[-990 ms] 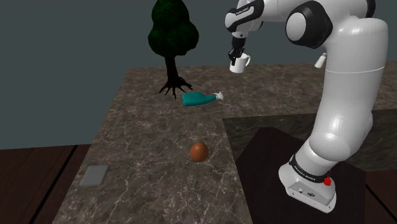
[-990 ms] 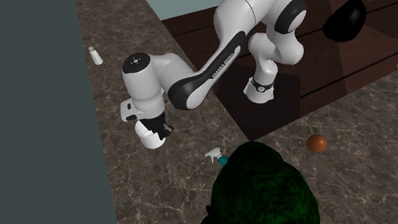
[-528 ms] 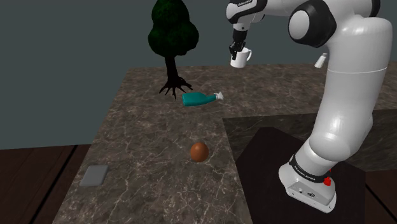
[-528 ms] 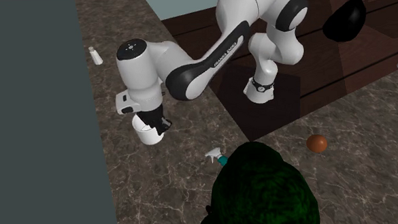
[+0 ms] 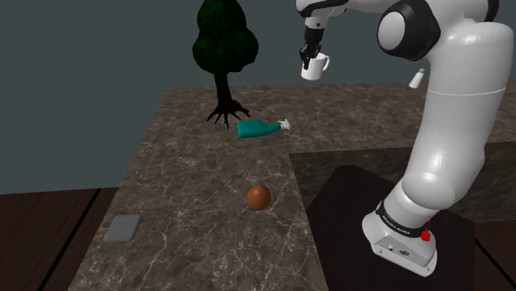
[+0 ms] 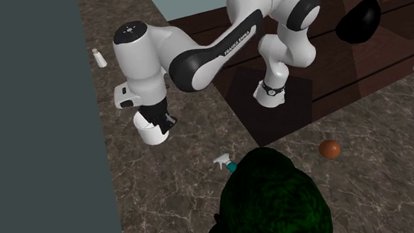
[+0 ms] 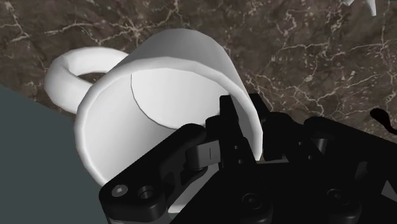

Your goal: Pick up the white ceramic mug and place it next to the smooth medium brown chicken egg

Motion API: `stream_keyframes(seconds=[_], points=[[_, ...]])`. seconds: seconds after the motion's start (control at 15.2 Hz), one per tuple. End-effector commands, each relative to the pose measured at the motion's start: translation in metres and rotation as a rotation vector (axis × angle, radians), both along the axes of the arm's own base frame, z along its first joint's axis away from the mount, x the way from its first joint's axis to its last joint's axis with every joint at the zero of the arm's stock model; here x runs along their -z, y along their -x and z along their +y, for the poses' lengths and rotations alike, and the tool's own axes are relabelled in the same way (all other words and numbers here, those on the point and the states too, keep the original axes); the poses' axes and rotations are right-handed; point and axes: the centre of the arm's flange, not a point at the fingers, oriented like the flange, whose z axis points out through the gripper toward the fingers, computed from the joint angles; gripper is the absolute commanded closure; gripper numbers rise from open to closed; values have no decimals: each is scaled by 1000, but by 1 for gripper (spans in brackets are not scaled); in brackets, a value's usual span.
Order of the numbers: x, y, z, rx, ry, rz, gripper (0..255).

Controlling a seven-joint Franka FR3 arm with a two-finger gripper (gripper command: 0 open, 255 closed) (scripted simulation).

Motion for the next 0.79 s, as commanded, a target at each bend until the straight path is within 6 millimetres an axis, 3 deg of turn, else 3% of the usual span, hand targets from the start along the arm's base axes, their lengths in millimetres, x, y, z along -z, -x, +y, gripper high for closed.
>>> stream_keyframes(seconds=[0.0, 0.2, 0.73], points=[[-10, -1, 0, 0, 0, 0, 255], [-24, -1, 0, 0, 0, 0, 255], [-25, 18, 104, 0, 0, 0, 255]])
